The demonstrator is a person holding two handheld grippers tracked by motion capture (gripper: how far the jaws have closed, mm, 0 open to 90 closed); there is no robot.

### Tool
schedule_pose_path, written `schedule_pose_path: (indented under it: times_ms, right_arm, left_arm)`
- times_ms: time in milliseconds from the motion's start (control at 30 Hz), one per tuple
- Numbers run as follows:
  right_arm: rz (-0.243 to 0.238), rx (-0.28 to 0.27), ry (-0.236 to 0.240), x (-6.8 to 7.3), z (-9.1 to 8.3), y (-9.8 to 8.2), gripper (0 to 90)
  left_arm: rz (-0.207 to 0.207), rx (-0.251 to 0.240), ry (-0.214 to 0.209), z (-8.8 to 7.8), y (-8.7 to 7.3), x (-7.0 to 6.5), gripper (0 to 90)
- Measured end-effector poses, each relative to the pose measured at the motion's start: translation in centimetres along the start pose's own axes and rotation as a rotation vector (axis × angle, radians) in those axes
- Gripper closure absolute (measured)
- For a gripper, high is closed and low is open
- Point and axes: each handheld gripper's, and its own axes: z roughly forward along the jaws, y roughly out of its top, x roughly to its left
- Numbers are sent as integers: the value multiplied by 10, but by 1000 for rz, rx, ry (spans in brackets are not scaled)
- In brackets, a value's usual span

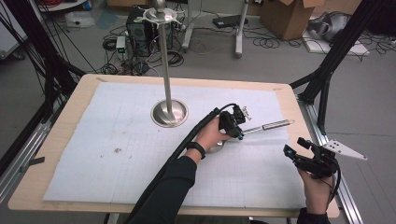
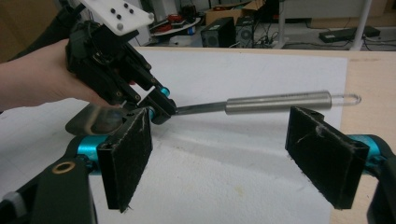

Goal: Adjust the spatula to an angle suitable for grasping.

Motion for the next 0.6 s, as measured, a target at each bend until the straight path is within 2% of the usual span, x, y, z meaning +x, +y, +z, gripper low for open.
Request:
schedule_pose_path:
  times_ms: [600]
  right_arm:
    - [6,7,2,1,3,-1,216]
  left_arm:
    - [5,-32,24,-19,-2,-3,741]
